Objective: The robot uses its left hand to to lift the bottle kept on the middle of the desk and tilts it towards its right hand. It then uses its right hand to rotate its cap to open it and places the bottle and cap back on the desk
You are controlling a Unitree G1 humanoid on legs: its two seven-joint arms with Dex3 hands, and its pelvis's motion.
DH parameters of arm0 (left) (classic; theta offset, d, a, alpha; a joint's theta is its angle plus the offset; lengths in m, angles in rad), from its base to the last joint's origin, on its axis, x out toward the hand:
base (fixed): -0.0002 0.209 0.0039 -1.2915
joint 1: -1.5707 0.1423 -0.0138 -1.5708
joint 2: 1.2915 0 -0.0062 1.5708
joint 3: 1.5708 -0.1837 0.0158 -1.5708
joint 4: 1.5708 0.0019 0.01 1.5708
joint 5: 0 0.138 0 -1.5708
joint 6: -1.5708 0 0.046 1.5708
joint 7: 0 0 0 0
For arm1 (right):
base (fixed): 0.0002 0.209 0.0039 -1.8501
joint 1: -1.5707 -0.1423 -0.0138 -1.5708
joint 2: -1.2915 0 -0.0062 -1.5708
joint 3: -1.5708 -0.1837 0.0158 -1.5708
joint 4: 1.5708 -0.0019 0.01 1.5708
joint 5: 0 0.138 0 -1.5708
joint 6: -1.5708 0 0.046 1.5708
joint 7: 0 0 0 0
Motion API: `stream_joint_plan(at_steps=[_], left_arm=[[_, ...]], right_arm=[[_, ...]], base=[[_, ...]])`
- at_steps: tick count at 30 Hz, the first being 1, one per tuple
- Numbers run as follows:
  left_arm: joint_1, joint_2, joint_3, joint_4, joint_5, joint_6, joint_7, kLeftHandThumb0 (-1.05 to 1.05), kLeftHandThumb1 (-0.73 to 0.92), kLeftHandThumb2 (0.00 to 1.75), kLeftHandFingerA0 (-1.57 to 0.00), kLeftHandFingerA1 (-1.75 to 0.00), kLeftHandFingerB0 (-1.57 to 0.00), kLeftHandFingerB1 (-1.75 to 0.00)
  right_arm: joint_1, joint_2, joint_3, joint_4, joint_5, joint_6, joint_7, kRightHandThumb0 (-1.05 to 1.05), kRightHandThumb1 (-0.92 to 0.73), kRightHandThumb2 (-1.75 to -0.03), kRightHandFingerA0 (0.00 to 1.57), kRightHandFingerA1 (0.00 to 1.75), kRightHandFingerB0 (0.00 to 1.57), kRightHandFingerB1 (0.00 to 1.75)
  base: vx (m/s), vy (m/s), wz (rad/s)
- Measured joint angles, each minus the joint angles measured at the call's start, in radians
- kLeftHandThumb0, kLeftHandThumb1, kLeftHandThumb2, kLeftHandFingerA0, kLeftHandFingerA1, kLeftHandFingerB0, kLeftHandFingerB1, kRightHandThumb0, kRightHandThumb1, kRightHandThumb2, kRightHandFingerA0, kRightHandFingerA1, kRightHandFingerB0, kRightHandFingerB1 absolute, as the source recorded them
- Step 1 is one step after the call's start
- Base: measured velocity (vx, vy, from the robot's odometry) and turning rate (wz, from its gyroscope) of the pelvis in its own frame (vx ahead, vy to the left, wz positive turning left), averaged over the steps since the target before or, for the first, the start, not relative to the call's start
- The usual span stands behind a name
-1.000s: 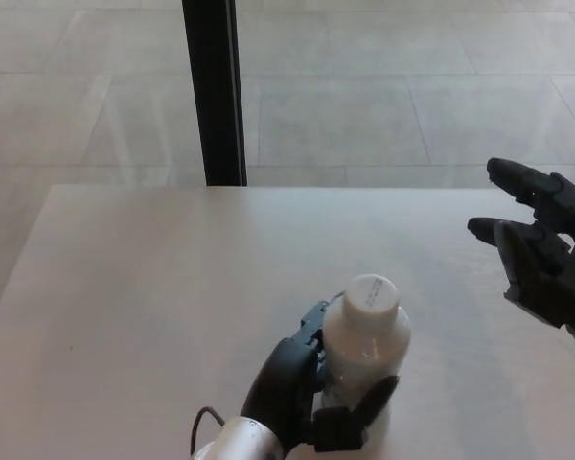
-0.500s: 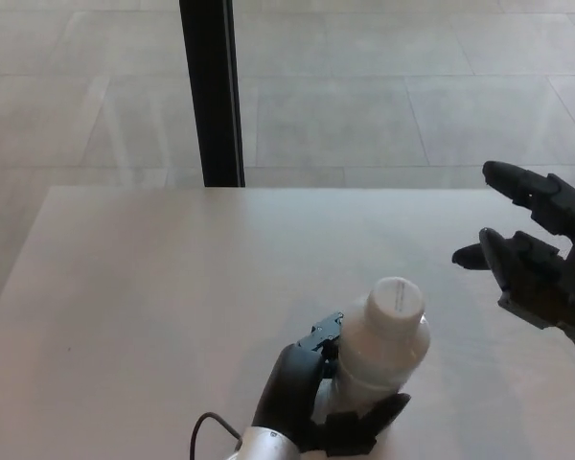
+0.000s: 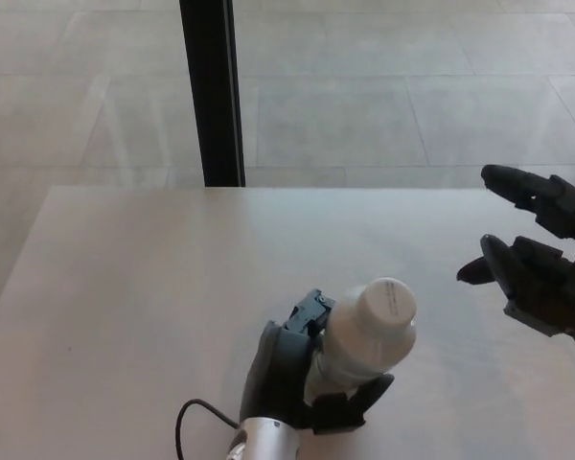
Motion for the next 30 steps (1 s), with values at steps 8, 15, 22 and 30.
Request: stream_joint_plan(at_steps=[8,15,22,30], left_arm=[[-0.068,0.063,0.060,-0.026,0.050,0.063,-0.011,0.13,0.58,1.31,-0.81,-1.75,-0.75,-1.61],[-0.073,0.106,0.068,-0.037,0.070,0.117,-0.051,0.10,0.60,1.26,-0.81,-1.75,-0.76,-1.59],[-0.063,0.103,0.062,-0.042,0.076,0.144,-0.074,0.11,0.60,1.29,-0.80,-1.75,-0.74,-1.54],[-0.054,0.092,0.056,-0.055,0.079,0.158,-0.084,0.03,0.62,1.32,-0.88,-1.75,-0.78,-1.49]], right_arm=[[0.030,-0.203,0.090,-0.093,-0.034,-0.002,0.113,-0.48,-0.58,-0.56,0.77,0.98,0.44,0.34],[0.032,-0.267,0.139,-0.160,-0.065,0.013,0.159,-0.52,-0.57,-0.58,0.76,0.93,0.42,0.34],[-0.018,-0.266,0.195,-0.164,-0.105,0.058,0.168,-0.64,-0.56,-0.58,0.76,0.86,0.35,0.35],[-0.106,-0.206,0.230,-0.112,-0.167,0.095,0.140,-0.63,-0.56,-0.58,0.79,0.93,0.35,0.36]], base=[[0.00,0.000,0.00],[0.00,0.000,0.00],[0.00,0.000,0.00],[0.00,0.000,0.00]])
